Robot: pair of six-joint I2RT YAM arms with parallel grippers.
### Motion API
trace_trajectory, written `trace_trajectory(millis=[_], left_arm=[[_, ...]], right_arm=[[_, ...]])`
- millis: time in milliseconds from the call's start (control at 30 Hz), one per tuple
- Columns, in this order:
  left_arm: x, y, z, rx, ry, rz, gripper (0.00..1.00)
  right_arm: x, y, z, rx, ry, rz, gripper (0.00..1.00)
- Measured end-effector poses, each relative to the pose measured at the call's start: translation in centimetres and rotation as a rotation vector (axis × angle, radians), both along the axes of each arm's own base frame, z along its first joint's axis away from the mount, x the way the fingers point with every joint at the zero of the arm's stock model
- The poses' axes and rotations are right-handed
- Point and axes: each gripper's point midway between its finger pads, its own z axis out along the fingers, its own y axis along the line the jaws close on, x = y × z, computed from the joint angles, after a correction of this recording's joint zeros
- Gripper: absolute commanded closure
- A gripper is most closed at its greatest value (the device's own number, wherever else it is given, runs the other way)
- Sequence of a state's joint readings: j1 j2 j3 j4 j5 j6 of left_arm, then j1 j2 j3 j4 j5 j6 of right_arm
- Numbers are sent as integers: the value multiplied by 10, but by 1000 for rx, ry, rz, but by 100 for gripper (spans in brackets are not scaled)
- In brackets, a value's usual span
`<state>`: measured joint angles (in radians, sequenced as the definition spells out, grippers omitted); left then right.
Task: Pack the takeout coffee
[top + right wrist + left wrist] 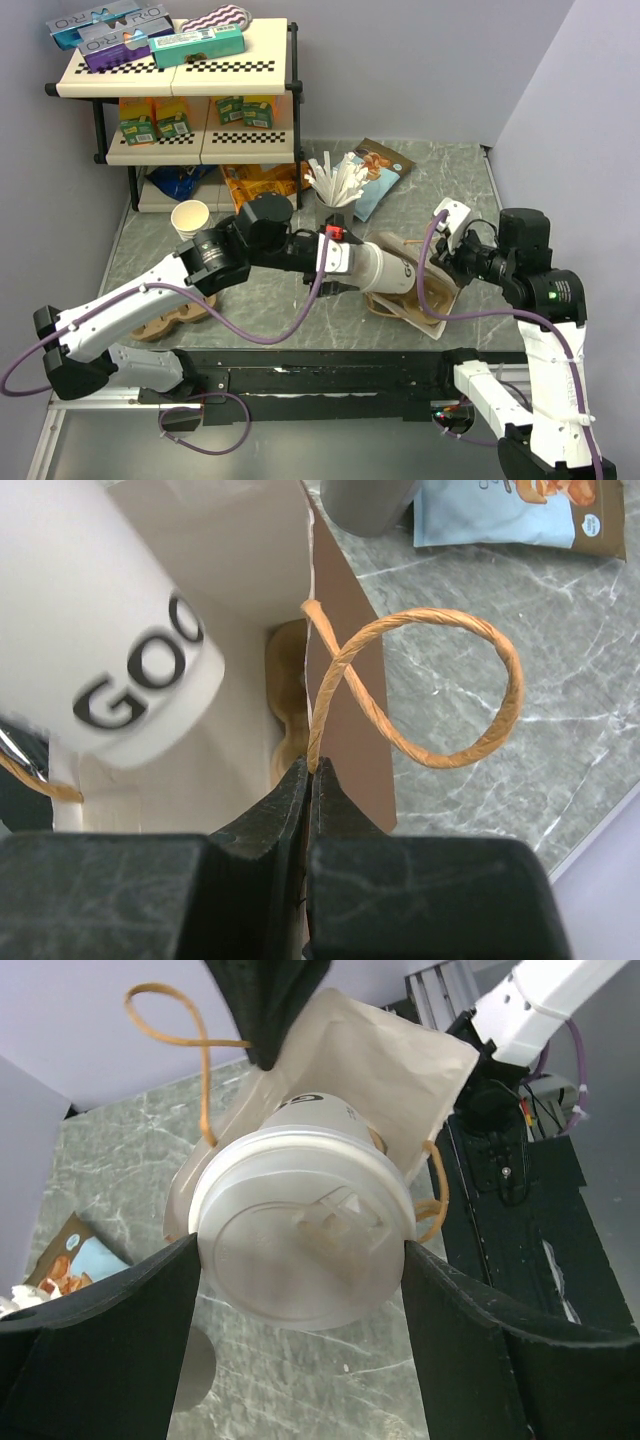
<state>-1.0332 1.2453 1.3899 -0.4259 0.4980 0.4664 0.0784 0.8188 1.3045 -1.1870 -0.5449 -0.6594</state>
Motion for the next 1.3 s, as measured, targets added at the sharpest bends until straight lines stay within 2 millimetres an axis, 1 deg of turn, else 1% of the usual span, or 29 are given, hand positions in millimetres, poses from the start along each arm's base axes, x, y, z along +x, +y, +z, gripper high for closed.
trace_trajectory(millis=[100, 200, 300, 433, 667, 767, 967, 1100, 1233, 1300], left_arm=[[-4, -6, -6, 29, -12, -13, 99], [-4, -14, -20, 71, -6, -5, 99], [4, -22, -35, 112, 23, 42, 99], [19, -31, -53, 145, 99, 144, 99], [39, -41, -56, 108, 200, 307, 99], [43, -48, -60, 100, 247, 344, 99], [45, -57, -77, 124, 310, 368, 99], [42, -60, -79, 125, 272, 320, 99], [36, -57, -92, 147, 146, 235, 99], [31, -54, -99, 166, 55, 189, 99]], right_arm=[[2, 1, 2, 3, -4, 8, 100], [3, 5, 3, 10, -8, 27, 100], [2, 8, 3, 8, -14, 48, 100], [1, 9, 6, 4, -37, 61, 100], [6, 7, 18, 5, -107, 30, 100], [6, 7, 17, 11, -112, 27, 100], [1, 10, 17, 15, -130, 46, 100], [-1, 10, 16, 10, -143, 59, 100], [1, 12, 15, 12, -147, 65, 100], [4, 14, 16, 20, -150, 70, 100]])
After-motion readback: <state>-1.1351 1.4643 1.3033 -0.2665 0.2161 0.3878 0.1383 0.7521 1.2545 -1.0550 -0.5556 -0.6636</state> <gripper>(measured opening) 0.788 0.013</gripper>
